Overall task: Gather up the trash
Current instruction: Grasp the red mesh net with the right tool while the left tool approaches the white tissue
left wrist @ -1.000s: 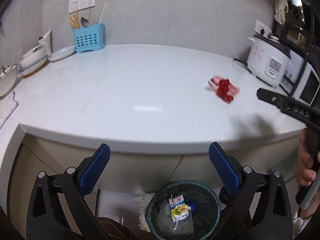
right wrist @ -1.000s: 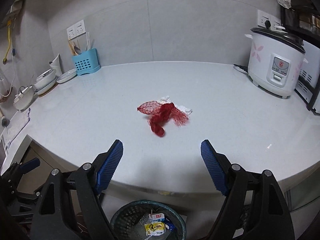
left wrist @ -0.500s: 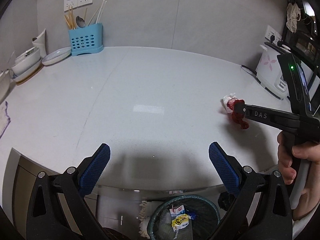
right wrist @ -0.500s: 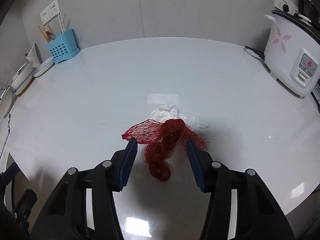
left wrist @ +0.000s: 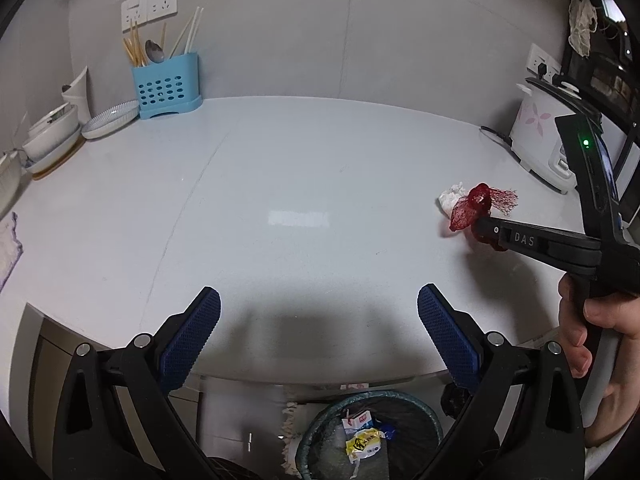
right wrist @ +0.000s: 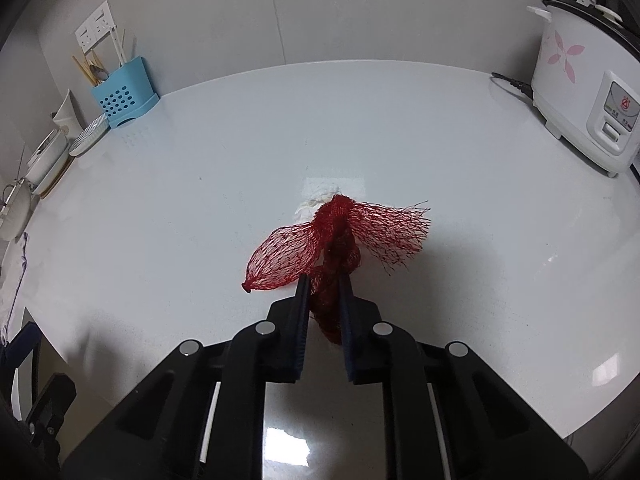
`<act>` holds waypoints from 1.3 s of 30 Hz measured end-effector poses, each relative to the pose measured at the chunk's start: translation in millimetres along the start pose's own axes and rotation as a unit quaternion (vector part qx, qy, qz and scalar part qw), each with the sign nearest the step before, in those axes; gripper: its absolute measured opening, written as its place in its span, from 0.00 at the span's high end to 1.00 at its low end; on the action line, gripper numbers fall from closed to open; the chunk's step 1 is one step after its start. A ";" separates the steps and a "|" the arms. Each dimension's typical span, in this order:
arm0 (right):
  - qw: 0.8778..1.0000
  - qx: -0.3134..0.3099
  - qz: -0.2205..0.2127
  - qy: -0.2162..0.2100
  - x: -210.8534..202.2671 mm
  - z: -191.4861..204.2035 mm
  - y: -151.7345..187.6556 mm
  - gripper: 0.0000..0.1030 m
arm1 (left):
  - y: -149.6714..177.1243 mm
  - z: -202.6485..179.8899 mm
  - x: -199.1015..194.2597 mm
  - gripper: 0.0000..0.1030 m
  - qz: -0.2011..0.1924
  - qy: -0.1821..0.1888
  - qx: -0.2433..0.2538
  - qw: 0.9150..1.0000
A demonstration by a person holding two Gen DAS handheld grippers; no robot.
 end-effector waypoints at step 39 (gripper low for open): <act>0.997 0.025 -0.063 0.035 -70.0 -143.7 18.2 0.87 | -73.6 -179.9 135.0 0.09 0.052 0.036 0.063 0.996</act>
Point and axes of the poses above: each gripper's, at about its wrist camera, not at the fingertips, and x roughly the way its jaws point, z to its left, y to its underside, the point moved 9 cm from there along x, roughly the way its jaws point, and after that the axes turned 1 degree about z, right-handed, at the moved point
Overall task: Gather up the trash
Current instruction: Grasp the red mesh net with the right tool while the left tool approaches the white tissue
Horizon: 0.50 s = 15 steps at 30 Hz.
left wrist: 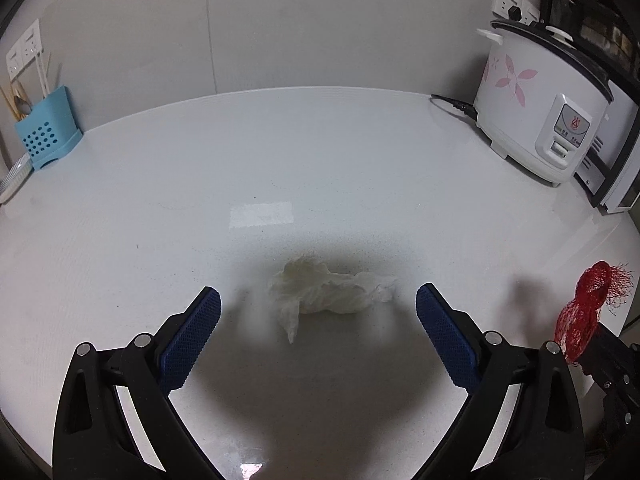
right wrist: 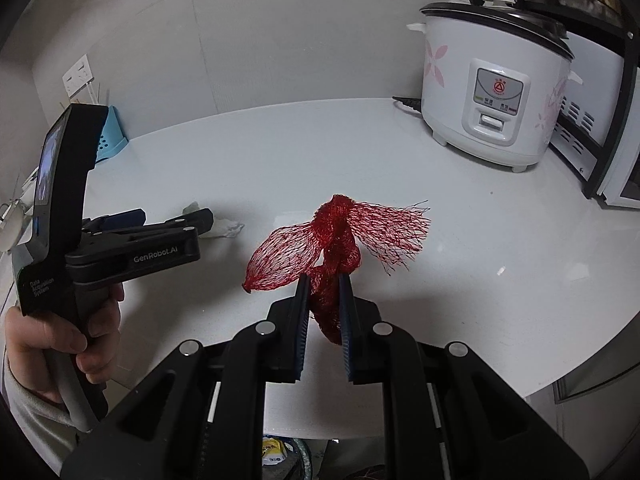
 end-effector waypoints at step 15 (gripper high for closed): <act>1.000 -0.003 -0.001 -0.008 -1.1 4.6 4.7 0.87 | 2.3 -0.4 23.7 0.45 0.028 -0.009 -0.002 1.000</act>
Point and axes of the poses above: each gripper's, at about its wrist camera, not at the fingertips, and x roughly the way its jaws point, z to its left, y to its underside, the point moved 9 cm from there along x, roughly the way its jaws point, and after that the axes turned 1 degree about z, right-handed, at the moved point
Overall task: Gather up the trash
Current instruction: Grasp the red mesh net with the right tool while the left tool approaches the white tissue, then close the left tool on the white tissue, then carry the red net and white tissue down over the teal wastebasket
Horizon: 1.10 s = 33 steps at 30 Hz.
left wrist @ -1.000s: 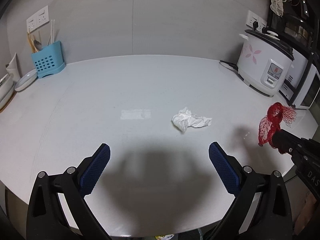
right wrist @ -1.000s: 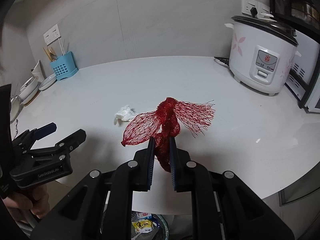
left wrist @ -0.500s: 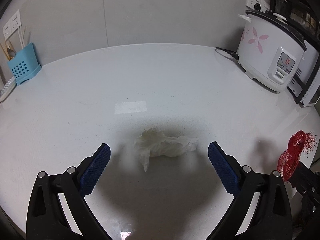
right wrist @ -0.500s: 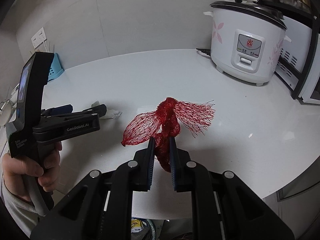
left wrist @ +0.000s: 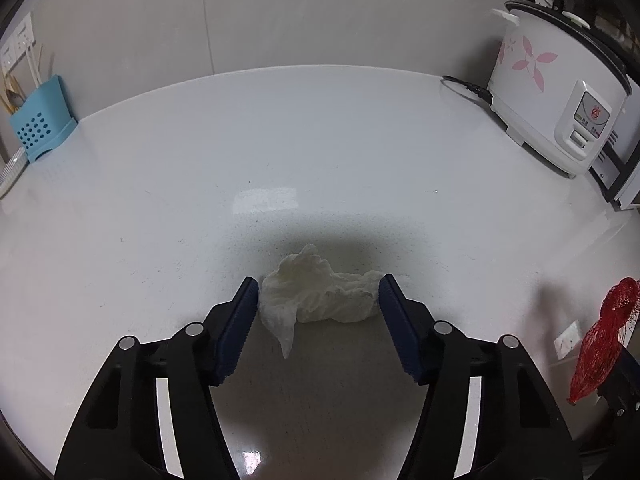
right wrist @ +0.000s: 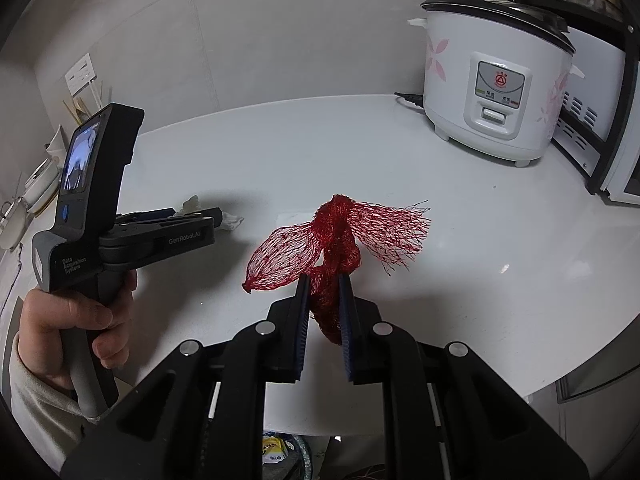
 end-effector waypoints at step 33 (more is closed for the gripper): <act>0.998 -0.030 -0.023 -0.049 -34.6 76.6 13.4 0.87 | 58.3 53.0 -117.7 0.84 -0.067 0.000 0.002 0.998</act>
Point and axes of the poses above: each gripper's, at about its wrist camera, not at the fingertips, and x roughly the way its jaws point, z to its left, y to its underside, the point moved 9 cm from there along x, roughly the way its jaws point, and after that the axes turned 1 degree about z, right-handed, at the moved point
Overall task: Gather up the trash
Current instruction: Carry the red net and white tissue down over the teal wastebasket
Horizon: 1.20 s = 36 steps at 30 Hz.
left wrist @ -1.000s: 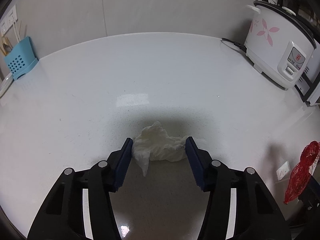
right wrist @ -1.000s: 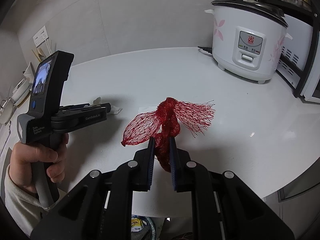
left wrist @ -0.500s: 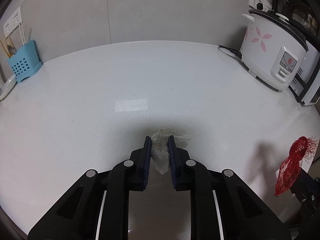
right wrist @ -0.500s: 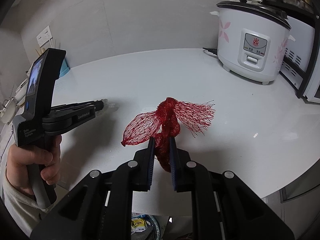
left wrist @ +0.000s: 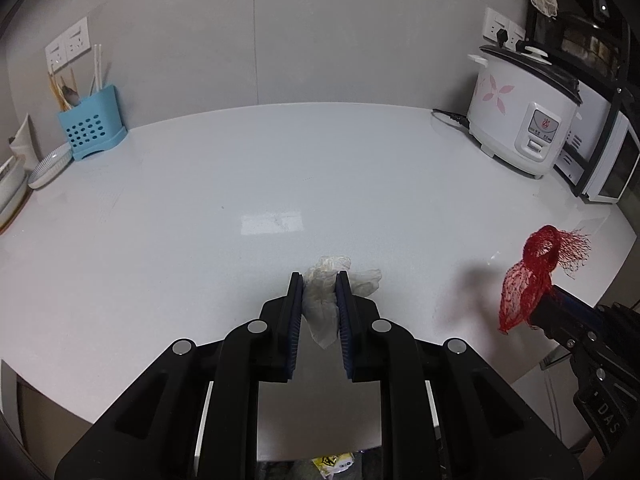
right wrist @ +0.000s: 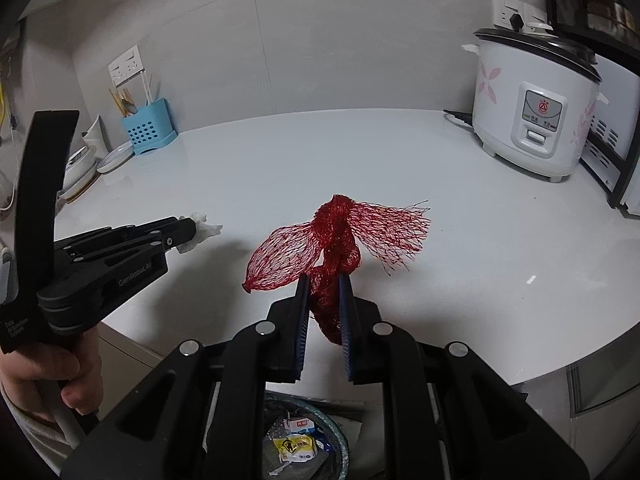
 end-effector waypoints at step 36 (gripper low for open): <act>0.996 -0.070 0.011 -0.063 -46.2 100.8 168.4 0.87 | 203.3 45.5 -90.9 0.84 0.008 0.022 -0.028 0.999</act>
Point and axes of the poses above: each gripper's, at about its wrist camera, not at the fingertips, and x roughly the way its jaws point, z to its left, y to its underside, the point moved 9 cm from there along x, roughly the way its jaws point, and after that the axes turned 1 degree about z, right-handed, at the moved point
